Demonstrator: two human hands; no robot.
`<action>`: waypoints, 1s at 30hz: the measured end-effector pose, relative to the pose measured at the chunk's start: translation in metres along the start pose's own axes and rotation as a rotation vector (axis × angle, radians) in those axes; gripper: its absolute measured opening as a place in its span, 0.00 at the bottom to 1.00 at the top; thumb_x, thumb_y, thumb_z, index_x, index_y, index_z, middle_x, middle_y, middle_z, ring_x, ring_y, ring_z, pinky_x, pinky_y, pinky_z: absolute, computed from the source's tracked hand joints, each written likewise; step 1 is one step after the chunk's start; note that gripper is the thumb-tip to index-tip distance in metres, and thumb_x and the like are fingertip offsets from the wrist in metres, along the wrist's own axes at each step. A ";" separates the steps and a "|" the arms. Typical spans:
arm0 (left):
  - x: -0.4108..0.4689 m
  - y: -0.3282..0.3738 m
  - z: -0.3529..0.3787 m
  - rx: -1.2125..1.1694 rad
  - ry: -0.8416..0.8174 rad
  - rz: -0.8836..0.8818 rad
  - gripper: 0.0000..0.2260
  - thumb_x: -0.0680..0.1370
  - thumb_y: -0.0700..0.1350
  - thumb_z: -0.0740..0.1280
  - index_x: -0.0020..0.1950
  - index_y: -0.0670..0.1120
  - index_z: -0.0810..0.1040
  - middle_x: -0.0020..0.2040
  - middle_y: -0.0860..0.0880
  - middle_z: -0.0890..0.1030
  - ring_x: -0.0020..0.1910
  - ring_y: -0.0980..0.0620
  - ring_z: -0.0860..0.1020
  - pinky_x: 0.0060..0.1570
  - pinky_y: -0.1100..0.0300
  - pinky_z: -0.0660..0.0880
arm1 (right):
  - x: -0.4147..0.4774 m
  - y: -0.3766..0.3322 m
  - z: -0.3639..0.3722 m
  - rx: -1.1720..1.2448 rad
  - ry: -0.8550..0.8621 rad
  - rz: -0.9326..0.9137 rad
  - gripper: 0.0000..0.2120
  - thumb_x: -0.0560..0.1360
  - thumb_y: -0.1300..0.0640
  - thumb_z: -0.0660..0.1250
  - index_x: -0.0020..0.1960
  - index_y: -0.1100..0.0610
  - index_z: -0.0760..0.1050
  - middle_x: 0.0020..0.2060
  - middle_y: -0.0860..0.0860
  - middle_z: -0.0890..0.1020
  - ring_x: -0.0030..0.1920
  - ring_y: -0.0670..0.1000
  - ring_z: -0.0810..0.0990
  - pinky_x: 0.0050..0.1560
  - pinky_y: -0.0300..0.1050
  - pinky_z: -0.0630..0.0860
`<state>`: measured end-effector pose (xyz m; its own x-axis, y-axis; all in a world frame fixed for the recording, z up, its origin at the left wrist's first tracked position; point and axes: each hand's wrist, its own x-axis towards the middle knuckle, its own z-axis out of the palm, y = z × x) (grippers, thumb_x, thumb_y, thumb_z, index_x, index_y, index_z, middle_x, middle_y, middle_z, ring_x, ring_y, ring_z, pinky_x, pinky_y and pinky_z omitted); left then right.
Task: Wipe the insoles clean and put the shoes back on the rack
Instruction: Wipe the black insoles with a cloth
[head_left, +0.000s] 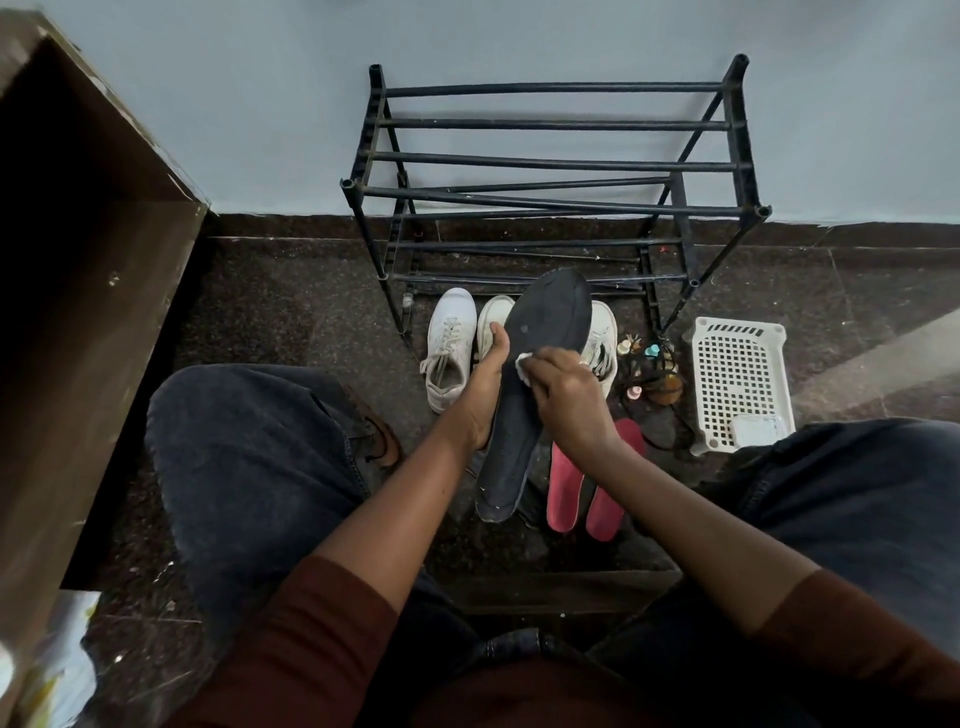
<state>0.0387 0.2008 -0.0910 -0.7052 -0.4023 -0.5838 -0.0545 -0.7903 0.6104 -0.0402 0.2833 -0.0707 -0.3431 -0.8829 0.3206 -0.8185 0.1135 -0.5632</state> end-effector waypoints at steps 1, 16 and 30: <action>-0.001 0.001 0.001 -0.009 -0.017 0.010 0.32 0.77 0.68 0.49 0.48 0.49 0.86 0.48 0.46 0.85 0.49 0.51 0.83 0.43 0.60 0.80 | 0.006 0.003 -0.001 -0.010 0.018 0.035 0.05 0.71 0.69 0.67 0.43 0.70 0.80 0.39 0.63 0.81 0.40 0.62 0.79 0.40 0.51 0.77; 0.004 0.005 0.003 -0.070 -0.011 0.028 0.35 0.77 0.69 0.46 0.55 0.46 0.83 0.52 0.44 0.84 0.50 0.49 0.82 0.51 0.57 0.79 | 0.020 0.013 0.008 -0.056 0.030 0.405 0.10 0.74 0.68 0.60 0.48 0.68 0.80 0.45 0.64 0.79 0.46 0.62 0.77 0.47 0.50 0.68; -0.005 0.004 0.000 -0.143 -0.024 0.039 0.36 0.77 0.68 0.44 0.49 0.48 0.86 0.49 0.46 0.85 0.48 0.49 0.83 0.45 0.57 0.80 | 0.077 0.023 -0.008 -0.073 0.149 0.458 0.10 0.73 0.68 0.59 0.43 0.68 0.80 0.43 0.65 0.79 0.44 0.62 0.77 0.43 0.50 0.68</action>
<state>0.0417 0.1998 -0.0858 -0.7219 -0.4238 -0.5470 0.0731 -0.8328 0.5487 -0.0888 0.2218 -0.0526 -0.7334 -0.6604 0.1614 -0.5966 0.5115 -0.6184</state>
